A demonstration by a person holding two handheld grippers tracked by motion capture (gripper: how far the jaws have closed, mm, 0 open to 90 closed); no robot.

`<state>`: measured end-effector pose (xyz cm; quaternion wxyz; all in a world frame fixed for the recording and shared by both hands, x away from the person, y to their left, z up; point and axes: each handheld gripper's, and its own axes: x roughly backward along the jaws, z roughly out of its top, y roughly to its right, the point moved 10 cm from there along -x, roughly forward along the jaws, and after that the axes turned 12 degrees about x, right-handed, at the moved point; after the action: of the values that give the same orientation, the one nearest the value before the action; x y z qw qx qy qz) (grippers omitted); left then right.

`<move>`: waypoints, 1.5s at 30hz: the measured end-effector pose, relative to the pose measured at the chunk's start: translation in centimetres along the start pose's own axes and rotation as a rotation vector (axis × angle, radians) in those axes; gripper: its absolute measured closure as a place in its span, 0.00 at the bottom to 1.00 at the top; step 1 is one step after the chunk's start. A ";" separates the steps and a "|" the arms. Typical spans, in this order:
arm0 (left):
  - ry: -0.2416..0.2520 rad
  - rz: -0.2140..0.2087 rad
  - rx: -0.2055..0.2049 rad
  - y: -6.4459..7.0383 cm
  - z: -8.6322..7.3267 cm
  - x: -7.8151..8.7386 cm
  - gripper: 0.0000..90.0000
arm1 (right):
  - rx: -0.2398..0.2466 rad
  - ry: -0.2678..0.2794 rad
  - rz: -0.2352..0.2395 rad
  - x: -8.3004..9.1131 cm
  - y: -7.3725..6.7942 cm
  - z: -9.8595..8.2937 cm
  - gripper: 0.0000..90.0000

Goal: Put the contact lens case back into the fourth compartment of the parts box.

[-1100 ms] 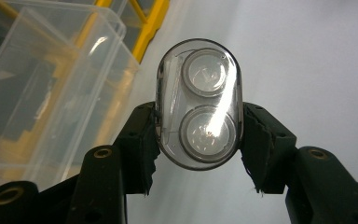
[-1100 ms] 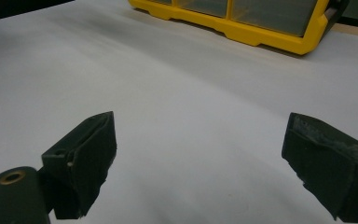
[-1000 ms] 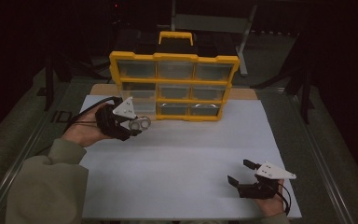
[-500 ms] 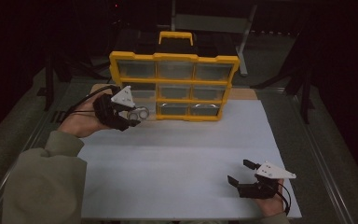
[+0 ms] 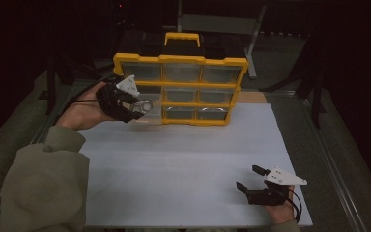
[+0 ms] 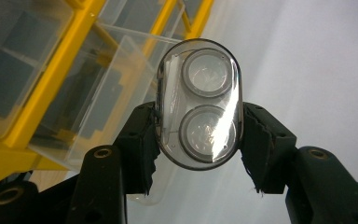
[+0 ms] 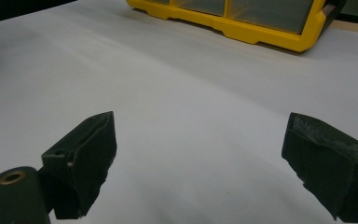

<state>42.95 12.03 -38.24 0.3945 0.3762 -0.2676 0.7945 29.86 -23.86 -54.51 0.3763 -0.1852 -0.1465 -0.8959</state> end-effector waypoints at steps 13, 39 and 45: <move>-0.023 0.011 0.050 -1.8 0.8 -0.3 0.55 | -0.008 0.001 -0.001 -0.1 0.0 0.0 0.11; -0.071 0.014 0.184 -4.0 0.9 -2.9 0.55 | -0.003 0.001 0.000 0.1 0.0 0.0 0.11; -0.095 0.014 0.185 -3.9 0.8 -3.6 0.55 | -0.002 0.001 0.000 0.1 0.0 0.0 0.11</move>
<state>47.92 12.07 -40.20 0.3393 0.4465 -0.2142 0.7998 29.84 -23.91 -54.48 0.3764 -0.1852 -0.1452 -0.8961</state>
